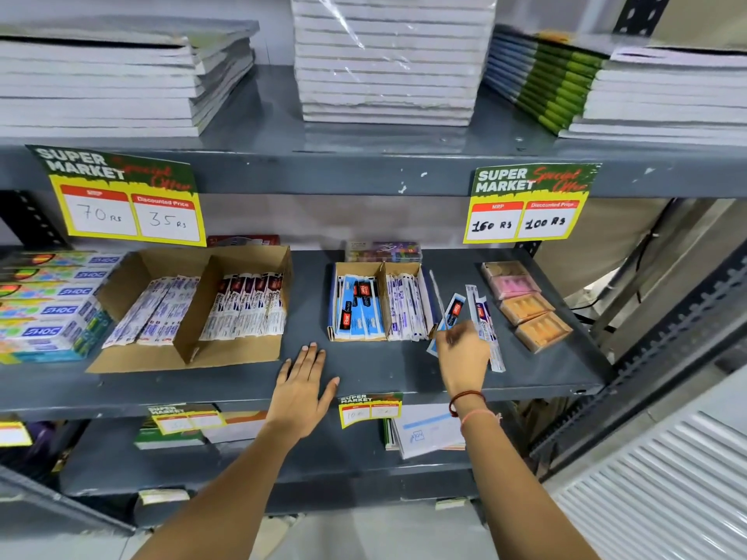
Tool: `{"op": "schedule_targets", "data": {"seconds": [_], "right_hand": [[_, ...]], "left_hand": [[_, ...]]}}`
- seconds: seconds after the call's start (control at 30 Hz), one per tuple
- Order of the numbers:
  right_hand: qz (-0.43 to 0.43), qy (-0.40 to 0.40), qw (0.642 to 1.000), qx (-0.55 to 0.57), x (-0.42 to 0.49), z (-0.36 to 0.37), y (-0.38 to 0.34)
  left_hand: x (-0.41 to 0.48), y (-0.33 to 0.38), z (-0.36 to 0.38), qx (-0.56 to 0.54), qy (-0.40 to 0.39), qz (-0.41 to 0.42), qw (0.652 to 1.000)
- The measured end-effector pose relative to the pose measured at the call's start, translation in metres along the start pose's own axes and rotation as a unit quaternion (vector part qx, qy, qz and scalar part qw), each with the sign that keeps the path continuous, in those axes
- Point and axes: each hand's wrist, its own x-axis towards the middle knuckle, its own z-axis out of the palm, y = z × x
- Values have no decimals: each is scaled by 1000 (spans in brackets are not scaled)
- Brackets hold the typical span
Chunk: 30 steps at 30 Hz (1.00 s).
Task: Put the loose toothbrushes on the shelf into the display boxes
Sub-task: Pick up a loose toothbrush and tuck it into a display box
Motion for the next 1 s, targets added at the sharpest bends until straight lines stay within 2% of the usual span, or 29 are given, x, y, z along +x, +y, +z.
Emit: {"op": "schedule_targets", "data": {"seconds": [0.13, 0.33, 0.53, 0.73, 1.0], "right_hand": [[-23, -19, 996, -80, -4, 11, -3], [-62, -25, 996, -64, -11, 24, 11], [-7, -29, 997, 72, -9, 28, 17], [40, -42, 973, 225, -3, 27, 9], [-3, -90, 966, 244, 0, 47, -13]], "left_hand": [[1, -1, 1, 1, 10, 2, 1000], [0, -1, 1, 4, 2, 2, 1000], [0, -2, 3, 10, 15, 10, 1000], [-4, -7, -6, 36, -6, 36, 999], [-14, -34, -27, 80, 6, 74, 994]]}}
